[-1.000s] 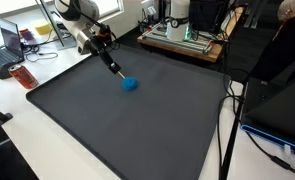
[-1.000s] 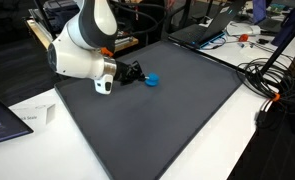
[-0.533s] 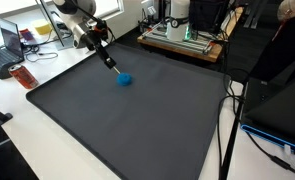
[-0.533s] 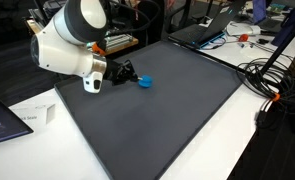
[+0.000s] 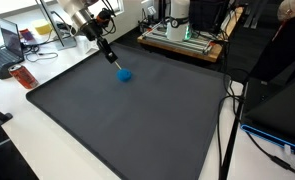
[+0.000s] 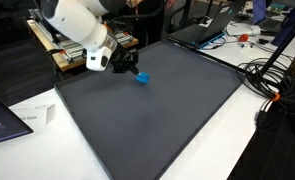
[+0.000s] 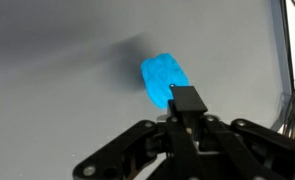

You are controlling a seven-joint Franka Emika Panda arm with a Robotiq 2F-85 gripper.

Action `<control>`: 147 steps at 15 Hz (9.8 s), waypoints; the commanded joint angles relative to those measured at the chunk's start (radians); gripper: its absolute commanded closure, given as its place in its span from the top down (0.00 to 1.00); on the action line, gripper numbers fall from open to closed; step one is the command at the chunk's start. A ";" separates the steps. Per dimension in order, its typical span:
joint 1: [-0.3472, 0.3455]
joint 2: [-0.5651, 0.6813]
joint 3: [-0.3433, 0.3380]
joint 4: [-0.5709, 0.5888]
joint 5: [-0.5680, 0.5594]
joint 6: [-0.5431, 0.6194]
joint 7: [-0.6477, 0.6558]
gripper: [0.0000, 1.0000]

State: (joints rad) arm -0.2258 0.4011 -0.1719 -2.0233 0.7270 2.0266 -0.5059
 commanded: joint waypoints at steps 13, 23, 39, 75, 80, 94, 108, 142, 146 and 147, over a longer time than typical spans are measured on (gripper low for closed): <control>0.292 -0.354 0.110 -0.126 -0.909 0.119 1.108 0.03; 0.310 -0.346 0.204 -0.074 -0.959 0.104 1.028 0.03; 0.292 -0.323 0.210 -0.054 -0.794 0.124 0.796 0.03; 0.600 0.049 0.239 0.419 -1.295 -0.261 1.340 0.03; 0.674 0.187 0.236 0.580 -1.393 -0.403 1.370 0.03; 0.784 0.575 0.193 1.003 -1.508 -0.663 1.296 0.03; 0.749 0.711 0.189 1.195 -1.475 -0.682 1.107 0.03; 0.529 0.221 0.222 0.681 -1.089 -0.357 1.177 0.03; 0.489 0.217 0.202 0.672 -1.019 -0.314 1.183 0.03; 0.478 0.217 0.198 0.666 -1.004 -0.298 1.180 0.03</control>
State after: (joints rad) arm 0.2799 0.6556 0.0396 -1.2979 -0.3400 1.6745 0.6852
